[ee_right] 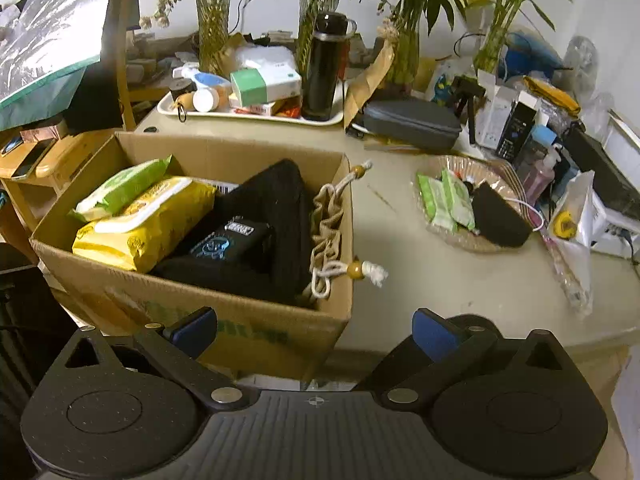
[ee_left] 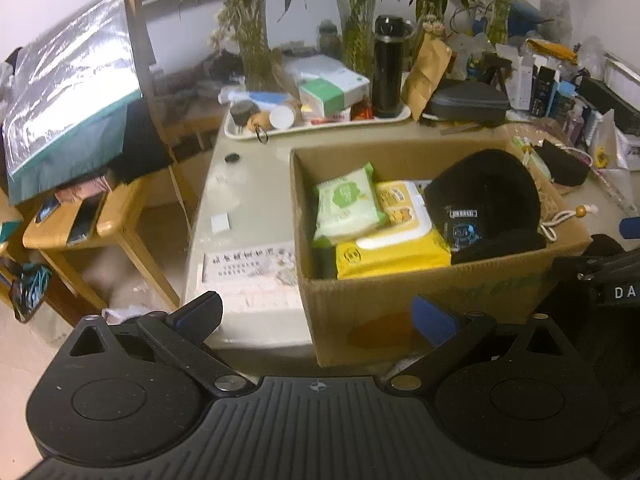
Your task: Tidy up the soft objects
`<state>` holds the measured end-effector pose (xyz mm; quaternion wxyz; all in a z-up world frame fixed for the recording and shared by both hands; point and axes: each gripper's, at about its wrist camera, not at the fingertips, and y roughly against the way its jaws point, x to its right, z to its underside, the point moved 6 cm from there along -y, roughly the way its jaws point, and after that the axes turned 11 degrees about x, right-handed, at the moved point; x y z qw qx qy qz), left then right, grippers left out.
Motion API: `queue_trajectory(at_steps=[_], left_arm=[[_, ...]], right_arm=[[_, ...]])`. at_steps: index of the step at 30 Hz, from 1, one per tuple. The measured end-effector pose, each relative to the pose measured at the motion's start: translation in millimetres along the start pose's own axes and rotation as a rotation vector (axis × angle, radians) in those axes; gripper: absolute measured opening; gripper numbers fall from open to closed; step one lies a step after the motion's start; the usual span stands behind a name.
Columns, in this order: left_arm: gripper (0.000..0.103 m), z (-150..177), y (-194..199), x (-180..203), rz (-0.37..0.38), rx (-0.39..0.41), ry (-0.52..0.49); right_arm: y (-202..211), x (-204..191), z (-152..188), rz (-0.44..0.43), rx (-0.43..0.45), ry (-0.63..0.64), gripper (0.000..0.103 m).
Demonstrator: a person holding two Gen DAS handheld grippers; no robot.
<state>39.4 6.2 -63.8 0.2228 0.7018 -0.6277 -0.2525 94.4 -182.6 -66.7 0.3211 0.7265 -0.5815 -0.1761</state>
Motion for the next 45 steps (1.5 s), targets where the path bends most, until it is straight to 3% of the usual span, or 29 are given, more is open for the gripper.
queue_trajectory(at_steps=[13,45], left_arm=[[0.103,6.4,-4.8,1.6,-0.001,-0.051,0.026],[0.103,5.4,-5.2,3.1,-0.002,-0.053,0.039]], right_arm=[[-2.6,-6.3,7.0,0.029,-0.046,0.028,0.103],[1.4,-12.6,2.2,-0.004,-0.030,0.043,0.103]])
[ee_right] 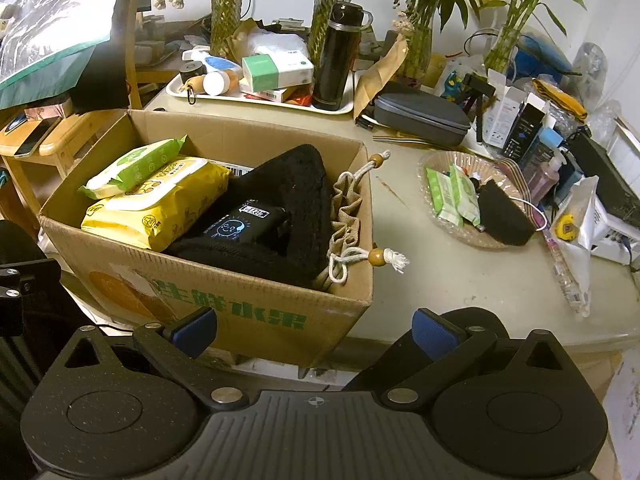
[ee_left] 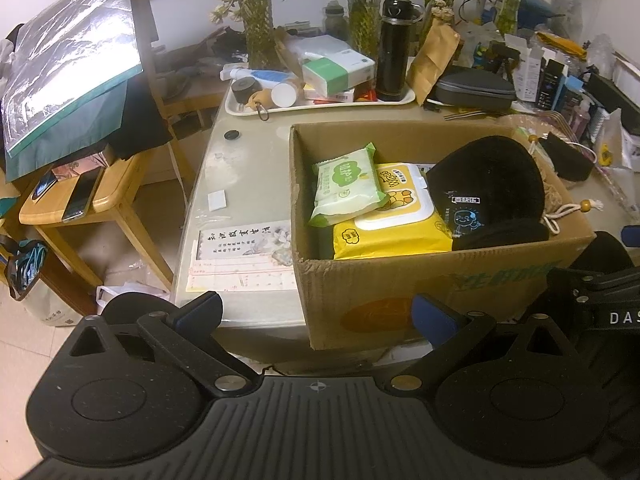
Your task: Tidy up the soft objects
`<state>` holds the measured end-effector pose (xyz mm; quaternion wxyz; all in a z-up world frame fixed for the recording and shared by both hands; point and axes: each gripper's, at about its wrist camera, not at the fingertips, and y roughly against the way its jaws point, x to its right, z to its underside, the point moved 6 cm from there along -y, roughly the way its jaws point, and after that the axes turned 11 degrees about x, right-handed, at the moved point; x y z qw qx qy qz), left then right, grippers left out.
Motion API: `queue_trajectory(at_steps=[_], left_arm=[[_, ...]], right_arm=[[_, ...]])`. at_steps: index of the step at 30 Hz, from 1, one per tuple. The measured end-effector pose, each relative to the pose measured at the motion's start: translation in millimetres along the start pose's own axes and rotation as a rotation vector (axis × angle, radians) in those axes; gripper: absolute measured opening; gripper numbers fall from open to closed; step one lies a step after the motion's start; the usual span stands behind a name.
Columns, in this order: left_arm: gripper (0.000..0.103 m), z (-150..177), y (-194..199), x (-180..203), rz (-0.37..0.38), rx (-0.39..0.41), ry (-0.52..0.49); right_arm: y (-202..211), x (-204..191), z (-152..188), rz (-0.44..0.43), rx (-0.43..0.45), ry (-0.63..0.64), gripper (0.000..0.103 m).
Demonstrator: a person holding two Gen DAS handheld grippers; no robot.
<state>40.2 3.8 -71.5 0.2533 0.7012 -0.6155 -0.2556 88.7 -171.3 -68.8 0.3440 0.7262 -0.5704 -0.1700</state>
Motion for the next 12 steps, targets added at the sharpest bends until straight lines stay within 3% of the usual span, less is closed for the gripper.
queue_trajectory(at_steps=[12], left_arm=[[0.103,0.2,1.1,-3.4,0.008,0.007,0.022]], right_arm=[[-0.6,0.6,0.7,-0.001,-0.001,0.003,0.103]])
